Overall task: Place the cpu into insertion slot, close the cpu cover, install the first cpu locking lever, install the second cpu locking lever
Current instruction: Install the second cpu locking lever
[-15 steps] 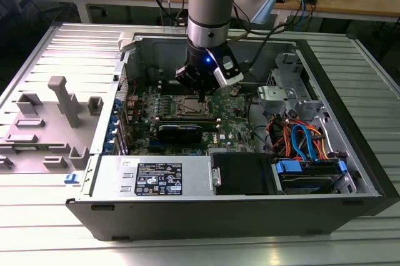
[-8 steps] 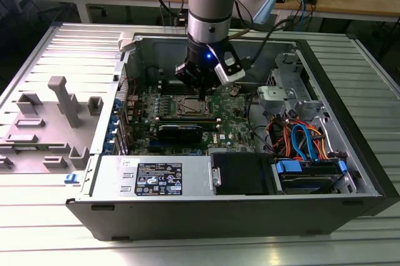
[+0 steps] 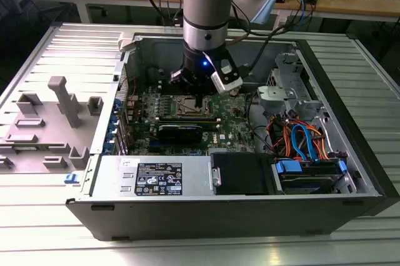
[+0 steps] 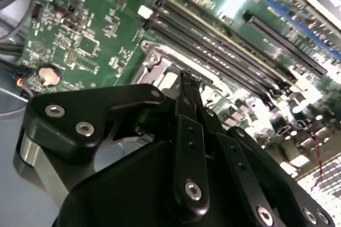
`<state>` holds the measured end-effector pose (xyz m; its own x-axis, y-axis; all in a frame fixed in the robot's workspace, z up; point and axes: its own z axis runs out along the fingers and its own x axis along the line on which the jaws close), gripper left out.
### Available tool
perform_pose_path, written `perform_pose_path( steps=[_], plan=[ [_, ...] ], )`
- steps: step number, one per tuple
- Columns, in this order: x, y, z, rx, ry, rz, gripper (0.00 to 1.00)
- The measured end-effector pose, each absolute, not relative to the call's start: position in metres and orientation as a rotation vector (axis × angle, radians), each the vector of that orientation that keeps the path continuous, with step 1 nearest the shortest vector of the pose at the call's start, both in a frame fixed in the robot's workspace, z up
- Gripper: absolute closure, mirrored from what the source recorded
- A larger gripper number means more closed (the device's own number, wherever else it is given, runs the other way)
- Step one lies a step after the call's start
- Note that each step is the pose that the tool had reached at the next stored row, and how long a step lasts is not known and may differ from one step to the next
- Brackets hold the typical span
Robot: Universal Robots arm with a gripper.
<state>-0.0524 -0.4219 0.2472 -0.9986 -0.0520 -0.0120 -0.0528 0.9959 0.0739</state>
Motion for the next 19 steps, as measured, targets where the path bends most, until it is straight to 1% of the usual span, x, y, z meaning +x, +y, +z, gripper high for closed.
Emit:
perform_pose_path(
  steps=[11, 19],
  plan=[
    [-0.073, -0.431, 0.247, -0.082, 3.134, 0.125, 0.89],
    [-0.075, -0.434, 0.243, -0.082, 3.135, 0.132, 0.89]
  ],
)
